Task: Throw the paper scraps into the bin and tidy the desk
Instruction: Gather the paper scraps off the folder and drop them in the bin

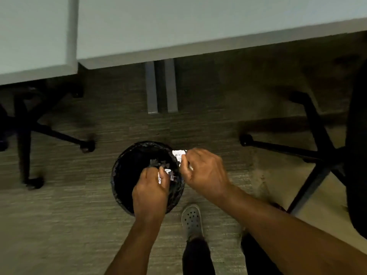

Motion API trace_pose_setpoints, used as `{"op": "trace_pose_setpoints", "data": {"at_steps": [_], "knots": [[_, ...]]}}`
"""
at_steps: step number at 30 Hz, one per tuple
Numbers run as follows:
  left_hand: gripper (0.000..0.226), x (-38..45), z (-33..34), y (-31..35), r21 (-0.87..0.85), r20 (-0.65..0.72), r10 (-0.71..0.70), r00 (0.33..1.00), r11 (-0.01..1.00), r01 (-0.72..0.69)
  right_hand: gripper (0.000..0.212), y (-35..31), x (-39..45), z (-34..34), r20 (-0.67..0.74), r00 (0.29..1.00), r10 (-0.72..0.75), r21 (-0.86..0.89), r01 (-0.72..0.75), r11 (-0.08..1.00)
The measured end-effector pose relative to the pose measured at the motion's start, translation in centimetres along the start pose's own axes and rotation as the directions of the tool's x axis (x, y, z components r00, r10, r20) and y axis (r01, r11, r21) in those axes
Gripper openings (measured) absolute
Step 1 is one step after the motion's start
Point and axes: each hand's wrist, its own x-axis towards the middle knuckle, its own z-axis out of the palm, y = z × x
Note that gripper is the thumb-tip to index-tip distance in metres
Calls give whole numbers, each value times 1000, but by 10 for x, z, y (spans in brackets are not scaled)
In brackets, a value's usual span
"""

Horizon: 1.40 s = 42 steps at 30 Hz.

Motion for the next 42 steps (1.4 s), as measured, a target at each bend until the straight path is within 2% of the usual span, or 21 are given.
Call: {"op": "trace_pose_setpoints", "data": {"at_steps": [7, 11, 13, 15, 17, 19, 21, 23, 28, 36, 42], "knots": [[40, -11, 10, -96, 45, 63, -199, 978, 979, 197, 22, -43, -7, 123, 362, 929, 74, -86, -46, 995], [52, -10, 29, -125, 109, 137, -165, 977, 983, 151, 27, -28, -9, 162, 461, 876, 140, -183, -61, 981], [57, -9, 39, -134, 74, 175, -211, 962, 977, 201, 32, -22, -14, 173, 501, 851, 156, -204, -59, 977], [58, -9, 48, -140, 118, 248, -274, 929, 961, 252, 44, -16, -20, 180, 594, 776, 210, -297, -30, 954], [60, -15, 56, -148, 275, 365, -298, 882, 940, 203, 56, -10, -28, 184, 647, 718, 258, -375, 4, 927], [66, -26, 60, -152, 343, 409, -277, 869, 929, 135, 61, -4, -36, 183, 661, 710, 243, -380, 37, 924], [68, -35, 60, -152, 340, 404, -244, 881, 935, 103, 63, 0, -45, 180, 674, 710, 204, -373, 88, 923], [66, -42, 61, -148, 316, 392, -225, 892, 944, 99, 64, 3, -52, 175, 688, 700, 190, -373, 117, 921], [62, -51, 59, -137, 287, 385, -227, 895, 951, 117, 68, 9, -55, 162, 681, 699, 218, -377, 80, 923], [67, -43, 57, -108, 263, 390, -173, 904, 962, 71, 68, 18, -50, 126, 608, 763, 220, -349, 7, 937], [65, -25, 58, -54, 201, 362, -70, 929, 980, -4, 66, 26, -41, 72, 480, 840, 254, -333, -93, 938]]}}
